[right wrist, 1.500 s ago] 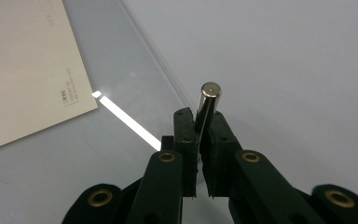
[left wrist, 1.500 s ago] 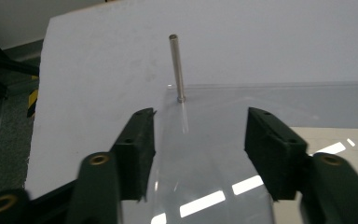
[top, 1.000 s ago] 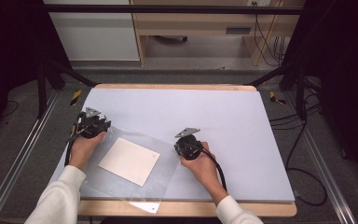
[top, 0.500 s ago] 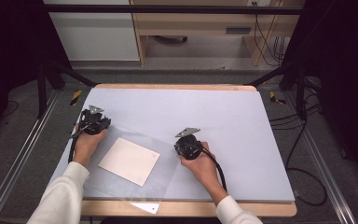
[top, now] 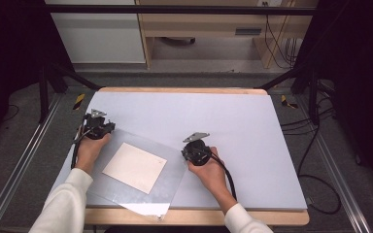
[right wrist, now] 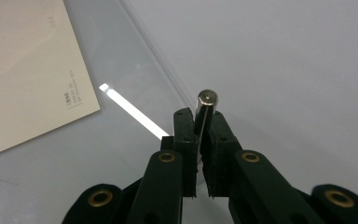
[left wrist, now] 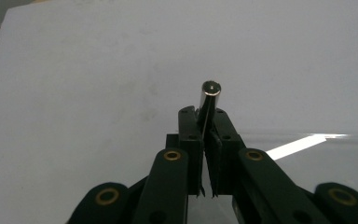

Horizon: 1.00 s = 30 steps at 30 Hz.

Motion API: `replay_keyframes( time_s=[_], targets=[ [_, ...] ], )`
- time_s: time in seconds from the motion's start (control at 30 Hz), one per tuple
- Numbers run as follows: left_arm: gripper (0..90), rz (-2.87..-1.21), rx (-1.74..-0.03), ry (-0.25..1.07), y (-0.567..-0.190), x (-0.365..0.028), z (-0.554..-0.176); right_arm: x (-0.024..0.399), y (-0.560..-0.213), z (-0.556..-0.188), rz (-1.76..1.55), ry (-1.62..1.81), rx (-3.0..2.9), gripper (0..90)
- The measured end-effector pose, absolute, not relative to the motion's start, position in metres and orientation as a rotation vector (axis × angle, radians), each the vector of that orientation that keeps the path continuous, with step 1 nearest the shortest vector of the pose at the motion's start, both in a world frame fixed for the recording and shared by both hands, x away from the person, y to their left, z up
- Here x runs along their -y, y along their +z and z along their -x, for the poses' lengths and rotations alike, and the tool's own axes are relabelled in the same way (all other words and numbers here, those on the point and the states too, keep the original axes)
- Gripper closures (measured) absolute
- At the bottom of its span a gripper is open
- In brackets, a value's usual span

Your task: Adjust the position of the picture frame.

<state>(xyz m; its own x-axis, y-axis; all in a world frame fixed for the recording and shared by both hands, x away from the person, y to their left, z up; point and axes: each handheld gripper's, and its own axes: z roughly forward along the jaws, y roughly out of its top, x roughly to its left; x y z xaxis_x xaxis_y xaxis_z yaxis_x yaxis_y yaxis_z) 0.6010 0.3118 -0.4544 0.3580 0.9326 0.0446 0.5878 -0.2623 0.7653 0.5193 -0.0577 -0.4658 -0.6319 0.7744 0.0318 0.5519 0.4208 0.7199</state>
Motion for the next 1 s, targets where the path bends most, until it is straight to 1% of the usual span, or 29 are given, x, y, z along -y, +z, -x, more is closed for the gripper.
replay_keyframes(
  time_s=[0.2, 0.23, 0.27, 0.4, 0.5, 0.6, 0.77, 0.87, 1.0],
  targets=[
    [85.0, -1.977, -1.277, 0.636, -0.423, -0.311, -0.587, 0.069, -0.442, -0.519, -1.135, 1.054, -2.359, 82.5],
    [85.0, -1.977, -1.277, 0.636, -0.423, -0.311, -0.587, 0.072, -0.437, -0.519, -1.126, 1.049, -2.352, 82.3],
    [84.9, -1.984, -1.255, 0.635, -0.412, -0.306, -0.58, 0.075, -0.431, -0.519, -1.118, 1.042, -2.345, 82.0],
    [84.8, -1.979, -1.217, 0.617, -0.394, -0.29, -0.57, 0.095, -0.403, -0.52, -1.091, 1.021, -2.329, 81.3],
    [84.7, -1.989, -1.185, 0.596, -0.384, -0.271, -0.565, 0.117, -0.385, -0.526, -1.101, 1.012, -2.324, 81.5],
    [84.8, -2.021, -1.153, 0.58, -0.38, -0.248, -0.563, 0.143, -0.375, -0.536, -1.154, 0.998, -2.318, 81.7],
    [84.9, -2.072, -1.12, 0.539, -0.389, -0.214, -0.568, 0.179, -0.376, -0.555, -1.235, 0.945, -2.305, 82.4],
    [84.8, -2.091, -1.116, 0.523, -0.398, -0.2, -0.571, 0.192, -0.387, -0.564, -1.28, 0.916, -2.301, 82.9],
    [84.7, -2.114, -1.128, 0.503, -0.413, -0.192, -0.575, 0.201, -0.403, -0.571, -1.335, 0.896, -2.3, 82.9]
  ],
)
